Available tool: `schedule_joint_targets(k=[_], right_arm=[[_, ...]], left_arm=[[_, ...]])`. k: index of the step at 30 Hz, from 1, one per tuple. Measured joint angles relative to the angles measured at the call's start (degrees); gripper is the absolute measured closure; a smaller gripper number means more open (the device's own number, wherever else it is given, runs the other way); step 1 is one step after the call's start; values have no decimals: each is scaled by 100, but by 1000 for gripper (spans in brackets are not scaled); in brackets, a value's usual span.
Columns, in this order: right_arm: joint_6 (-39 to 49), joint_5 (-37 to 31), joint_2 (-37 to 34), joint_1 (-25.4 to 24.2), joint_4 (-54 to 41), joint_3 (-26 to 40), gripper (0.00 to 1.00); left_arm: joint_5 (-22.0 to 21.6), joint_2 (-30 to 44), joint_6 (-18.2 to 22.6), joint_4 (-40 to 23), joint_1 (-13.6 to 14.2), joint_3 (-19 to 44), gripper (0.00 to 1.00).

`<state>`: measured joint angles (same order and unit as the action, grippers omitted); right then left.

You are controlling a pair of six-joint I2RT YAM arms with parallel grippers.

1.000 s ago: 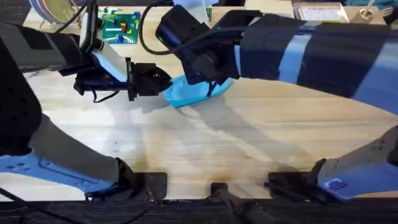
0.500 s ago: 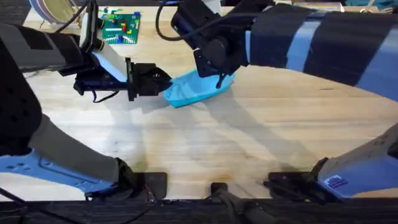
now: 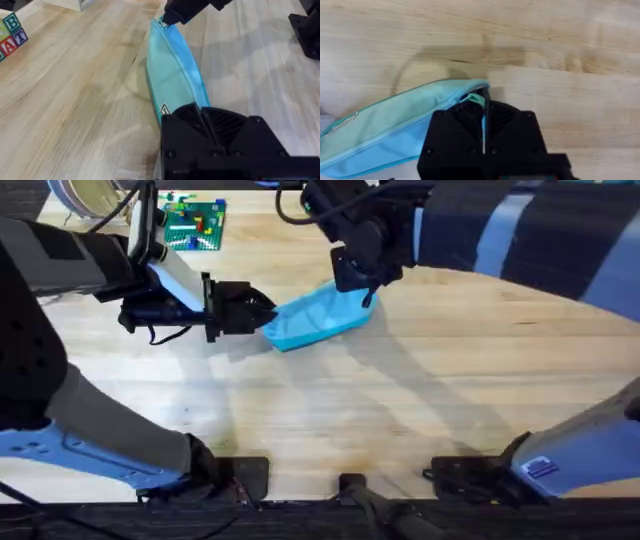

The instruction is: Unzip the bag, pick up the pens from the table one at a time and place them inside, then zip the bag closed.

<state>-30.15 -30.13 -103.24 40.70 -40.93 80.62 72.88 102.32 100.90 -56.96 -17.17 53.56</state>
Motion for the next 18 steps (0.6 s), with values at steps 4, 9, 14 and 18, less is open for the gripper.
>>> schedule_joint_targets(k=[4, 9, 14, 18], right_arm=[[1, 44, 0, -186, -24, 0, 971], [-204, 102, 0, -419, -257, 0, 970], [-310, 298, 0, -600, -334, 0, 970], [-330, 485, 0, -709, -358, 0, 970]], left_arm=[[5, 0, 0, 3, 0, 0, 959], [9, 0, 0, 1, 0, 0, 959], [31, 0, 0, 1, 4, 0, 959], [42, 0, 0, 2, 6, 0, 959]])
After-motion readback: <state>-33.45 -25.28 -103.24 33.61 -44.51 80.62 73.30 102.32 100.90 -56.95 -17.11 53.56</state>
